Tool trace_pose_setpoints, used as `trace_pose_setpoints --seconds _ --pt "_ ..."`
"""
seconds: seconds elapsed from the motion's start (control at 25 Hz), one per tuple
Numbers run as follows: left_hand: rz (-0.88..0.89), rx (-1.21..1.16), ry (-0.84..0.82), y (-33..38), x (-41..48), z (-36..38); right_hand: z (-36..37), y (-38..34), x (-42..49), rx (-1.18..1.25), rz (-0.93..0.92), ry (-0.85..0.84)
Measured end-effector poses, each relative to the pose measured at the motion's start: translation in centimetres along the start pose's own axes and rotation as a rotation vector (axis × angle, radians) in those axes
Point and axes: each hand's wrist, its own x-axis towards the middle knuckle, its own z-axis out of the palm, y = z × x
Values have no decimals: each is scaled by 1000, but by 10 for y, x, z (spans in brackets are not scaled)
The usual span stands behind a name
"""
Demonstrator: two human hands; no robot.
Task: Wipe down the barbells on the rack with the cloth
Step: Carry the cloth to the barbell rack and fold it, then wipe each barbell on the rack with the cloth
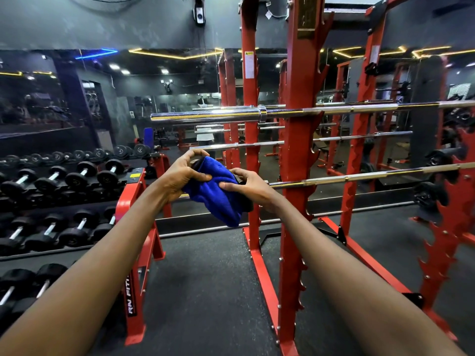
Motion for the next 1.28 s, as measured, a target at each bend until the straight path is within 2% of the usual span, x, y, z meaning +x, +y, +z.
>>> trace_pose_setpoints --seconds 0.16,0.28,0.36,0.44,0.56,0.72,0.96,1.28 --pt "37 42 43 -4 0 -5 22 1 8 263 87 -41" --pt "56 109 78 -13 5 -16 33 -1 20 287 126 -12" --pt "81 182 181 -24 10 -30 37 0 29 194 127 96" --pt "109 251 298 -34 15 -43 37 4 39 99 146 279" --pt "108 364 341 -47 24 -57 34 8 54 -22 153 454" --pt "163 524 369 -50 52 -72 32 4 90 -225 -5 542" --pt "277 716 466 -16 122 -110 16 -18 179 -436 -304 724" --pt "186 994 492 -18 185 -163 18 -24 279 -809 -538 863"
